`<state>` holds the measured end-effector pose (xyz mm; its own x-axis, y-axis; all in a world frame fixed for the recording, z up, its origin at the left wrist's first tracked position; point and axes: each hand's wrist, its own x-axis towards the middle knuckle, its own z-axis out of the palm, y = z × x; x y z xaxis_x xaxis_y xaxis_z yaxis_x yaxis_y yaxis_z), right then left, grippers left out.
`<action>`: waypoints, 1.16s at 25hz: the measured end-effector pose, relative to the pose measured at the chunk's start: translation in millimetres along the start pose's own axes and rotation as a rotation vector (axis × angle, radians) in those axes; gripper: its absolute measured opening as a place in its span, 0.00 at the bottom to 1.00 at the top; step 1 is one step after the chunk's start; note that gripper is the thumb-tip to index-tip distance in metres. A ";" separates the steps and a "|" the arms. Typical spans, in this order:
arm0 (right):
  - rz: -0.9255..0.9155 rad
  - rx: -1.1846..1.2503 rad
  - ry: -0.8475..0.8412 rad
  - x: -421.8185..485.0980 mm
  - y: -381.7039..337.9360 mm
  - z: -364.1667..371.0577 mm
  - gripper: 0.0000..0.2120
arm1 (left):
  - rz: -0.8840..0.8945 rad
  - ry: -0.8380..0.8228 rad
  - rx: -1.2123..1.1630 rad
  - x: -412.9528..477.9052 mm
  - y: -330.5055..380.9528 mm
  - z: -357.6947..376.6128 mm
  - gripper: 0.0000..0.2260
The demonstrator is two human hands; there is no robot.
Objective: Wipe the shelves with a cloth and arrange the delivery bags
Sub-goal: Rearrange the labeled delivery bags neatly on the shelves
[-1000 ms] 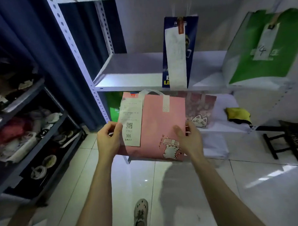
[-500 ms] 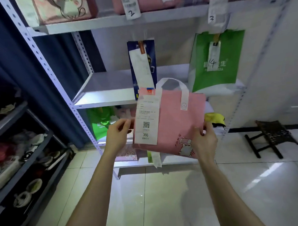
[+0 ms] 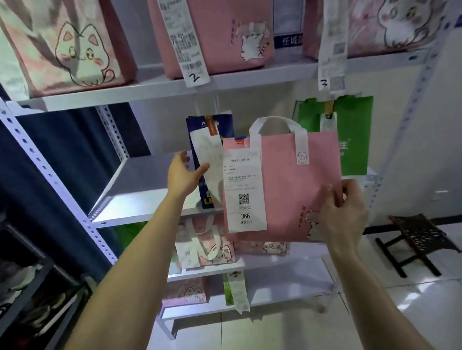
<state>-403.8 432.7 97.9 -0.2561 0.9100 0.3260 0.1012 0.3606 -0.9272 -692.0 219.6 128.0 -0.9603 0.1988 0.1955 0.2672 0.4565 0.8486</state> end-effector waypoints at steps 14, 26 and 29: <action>-0.125 0.087 -0.141 -8.8 -34.8 172.4 0.05 | -0.129 0.367 0.049 78.9 -114.5 -161.3 0.07; -0.102 0.030 -0.145 -17.1 -20.4 231.8 0.09 | -0.194 0.396 -0.136 75.0 -165.2 -205.6 0.17; -0.111 0.030 -0.135 -20.0 -20.6 230.3 0.09 | -0.144 0.537 -0.061 64.1 -162.6 -211.6 0.18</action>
<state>-622.2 360.0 68.0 -0.3912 0.8285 0.4006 0.0367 0.4489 -0.8928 -813.8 -25.4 106.5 -0.8964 -0.3391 0.2853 0.1409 0.3921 0.9091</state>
